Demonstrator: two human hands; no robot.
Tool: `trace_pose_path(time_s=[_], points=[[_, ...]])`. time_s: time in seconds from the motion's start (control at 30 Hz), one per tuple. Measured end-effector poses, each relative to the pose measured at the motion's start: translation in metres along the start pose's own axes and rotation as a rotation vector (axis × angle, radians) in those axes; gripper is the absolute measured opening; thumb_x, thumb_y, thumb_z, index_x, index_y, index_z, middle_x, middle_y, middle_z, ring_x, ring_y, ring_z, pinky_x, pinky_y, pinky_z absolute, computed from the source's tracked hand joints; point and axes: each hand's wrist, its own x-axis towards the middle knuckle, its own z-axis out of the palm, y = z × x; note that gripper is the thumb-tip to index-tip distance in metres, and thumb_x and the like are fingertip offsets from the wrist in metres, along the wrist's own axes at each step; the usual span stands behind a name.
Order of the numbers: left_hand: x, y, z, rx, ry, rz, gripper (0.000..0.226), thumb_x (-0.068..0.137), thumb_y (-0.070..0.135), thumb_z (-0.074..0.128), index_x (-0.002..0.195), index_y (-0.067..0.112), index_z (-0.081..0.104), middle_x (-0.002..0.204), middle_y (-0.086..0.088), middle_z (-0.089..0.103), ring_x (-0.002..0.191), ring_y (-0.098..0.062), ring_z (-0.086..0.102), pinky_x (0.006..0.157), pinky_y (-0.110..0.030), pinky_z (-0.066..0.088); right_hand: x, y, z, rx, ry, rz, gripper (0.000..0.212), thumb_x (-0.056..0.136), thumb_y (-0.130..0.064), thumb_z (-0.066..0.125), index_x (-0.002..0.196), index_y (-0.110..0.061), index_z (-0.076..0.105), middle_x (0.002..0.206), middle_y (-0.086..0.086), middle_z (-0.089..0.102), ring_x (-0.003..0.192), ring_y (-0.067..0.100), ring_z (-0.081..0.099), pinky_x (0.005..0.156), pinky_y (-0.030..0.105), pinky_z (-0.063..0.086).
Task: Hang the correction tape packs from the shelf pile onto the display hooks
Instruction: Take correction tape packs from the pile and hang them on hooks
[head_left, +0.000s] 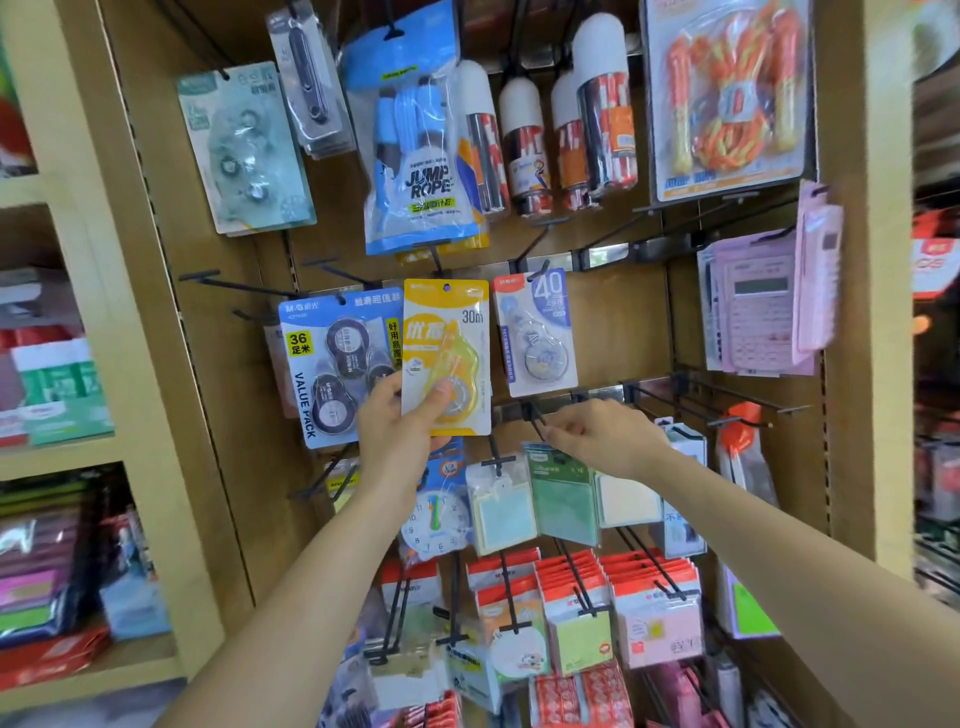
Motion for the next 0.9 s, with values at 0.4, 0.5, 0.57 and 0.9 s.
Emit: trace_pose_path(time_s=[0.4,0.5,0.57,0.9], points=[[0.005,0.004,0.006,-0.031,0.046,-0.03,0.022,0.094,0.028,0.072,0.114,0.019,0.067,0.106,0.005,0.074,0.093,-0.01,0.073,0.063,-0.021,0.058,0.002,0.0,0.002,0.006,0.0,0.001,0.044,0.094,-0.062,0.041,0.117,-0.036,0.068,0.097,-0.008,0.074,0.086,0.015,0.067,0.077,0.033,0.057],[0.003,0.001,0.007,-0.035,0.049,-0.04,0.017,0.094,0.028,0.071,0.11,0.023,0.068,0.104,0.009,0.073,0.094,-0.009,0.071,0.063,-0.02,0.058,0.001,0.0,0.002,0.001,-0.002,0.004,0.043,0.095,-0.061,0.041,0.117,-0.036,0.068,0.097,-0.008,0.074,0.086,0.015,0.067,0.076,0.031,0.056],[0.003,0.001,0.008,-0.032,0.052,-0.04,0.014,0.094,0.028,0.071,0.107,0.025,0.069,0.102,0.011,0.073,0.094,-0.009,0.071,0.063,-0.02,0.058,0.001,-0.001,0.001,0.006,-0.003,0.004,0.042,0.095,-0.06,0.042,0.117,-0.036,0.068,0.096,-0.008,0.074,0.086,0.015,0.067,0.075,0.031,0.056],[-0.003,-0.005,0.01,0.719,0.33,0.48,0.055,0.086,0.043,0.072,0.135,0.026,0.053,0.132,0.002,0.051,0.119,-0.021,0.052,0.092,-0.043,0.047,0.001,0.0,0.002,0.025,-0.011,0.003,0.04,0.096,-0.059,0.042,0.115,-0.035,0.068,0.096,-0.006,0.074,0.084,0.014,0.068,0.074,0.03,0.057]])
